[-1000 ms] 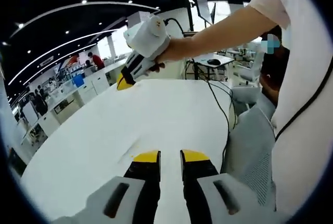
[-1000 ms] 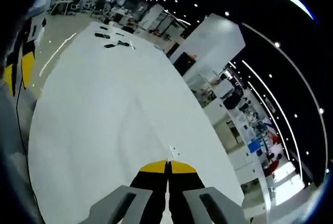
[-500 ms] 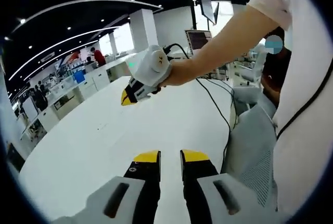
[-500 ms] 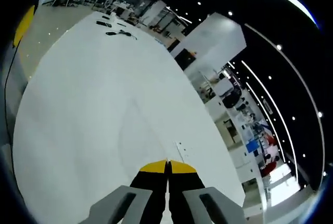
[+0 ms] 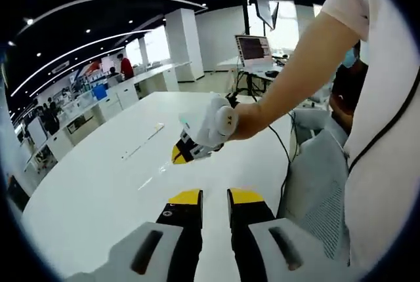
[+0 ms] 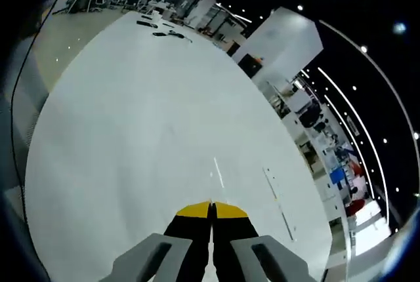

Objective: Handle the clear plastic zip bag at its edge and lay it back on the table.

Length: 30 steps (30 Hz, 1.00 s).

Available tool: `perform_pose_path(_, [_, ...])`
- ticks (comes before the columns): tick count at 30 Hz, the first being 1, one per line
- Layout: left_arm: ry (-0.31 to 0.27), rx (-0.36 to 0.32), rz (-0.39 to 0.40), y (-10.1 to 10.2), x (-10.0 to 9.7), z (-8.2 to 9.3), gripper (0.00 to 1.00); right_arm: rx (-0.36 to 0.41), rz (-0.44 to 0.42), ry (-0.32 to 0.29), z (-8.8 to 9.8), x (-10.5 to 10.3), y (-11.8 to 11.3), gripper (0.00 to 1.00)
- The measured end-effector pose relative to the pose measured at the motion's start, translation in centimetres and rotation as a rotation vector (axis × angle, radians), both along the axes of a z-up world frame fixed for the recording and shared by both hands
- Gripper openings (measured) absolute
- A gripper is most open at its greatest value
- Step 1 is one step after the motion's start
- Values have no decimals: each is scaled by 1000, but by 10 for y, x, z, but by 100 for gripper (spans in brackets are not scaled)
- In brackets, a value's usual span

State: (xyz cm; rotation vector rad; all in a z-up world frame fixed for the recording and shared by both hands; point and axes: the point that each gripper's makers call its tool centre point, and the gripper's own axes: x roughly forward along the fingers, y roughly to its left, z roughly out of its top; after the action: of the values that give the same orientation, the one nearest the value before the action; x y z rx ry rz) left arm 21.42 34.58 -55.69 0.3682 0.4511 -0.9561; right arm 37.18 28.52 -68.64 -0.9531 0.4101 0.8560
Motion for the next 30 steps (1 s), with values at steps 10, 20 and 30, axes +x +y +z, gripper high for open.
perform_pose_path(10, [9,1,7,2,0,-3,12,-7,13,28,-18,-10,1,0])
perform_pose_path(20, [14,3,6,2,-1,-6,12,-18,14,52,-29,-18,-1,0])
perform_pose_path(30, [20,6,7,3,-2,-9,12,-15,5,110,-42,-27,-4,4])
